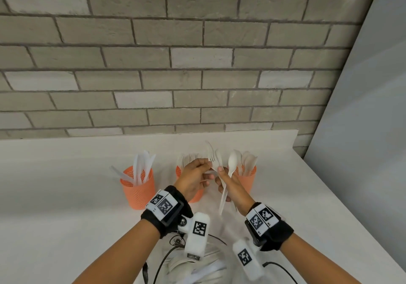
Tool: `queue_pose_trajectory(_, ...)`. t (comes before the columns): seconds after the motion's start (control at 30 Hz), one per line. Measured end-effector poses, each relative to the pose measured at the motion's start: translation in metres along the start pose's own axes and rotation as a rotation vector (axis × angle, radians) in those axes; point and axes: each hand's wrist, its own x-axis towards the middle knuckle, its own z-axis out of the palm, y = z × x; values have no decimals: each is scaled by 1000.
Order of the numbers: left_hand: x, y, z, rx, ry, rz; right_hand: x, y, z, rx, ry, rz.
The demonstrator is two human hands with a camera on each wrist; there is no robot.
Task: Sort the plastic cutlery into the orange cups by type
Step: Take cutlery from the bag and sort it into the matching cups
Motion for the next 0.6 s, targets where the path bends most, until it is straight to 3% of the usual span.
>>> queue_pose_trajectory(0.23,-6,-2,6,-104,32,-25,-1,1,0,103,74,-2)
queue_pose_trajectory(0.43,-11,-7,15,19,31,71,3,10,-1,-42,169,-101)
queue_pose_trajectory(0.6,-11,-10,12,77,14,133,4,15,-6,-100,167,-106)
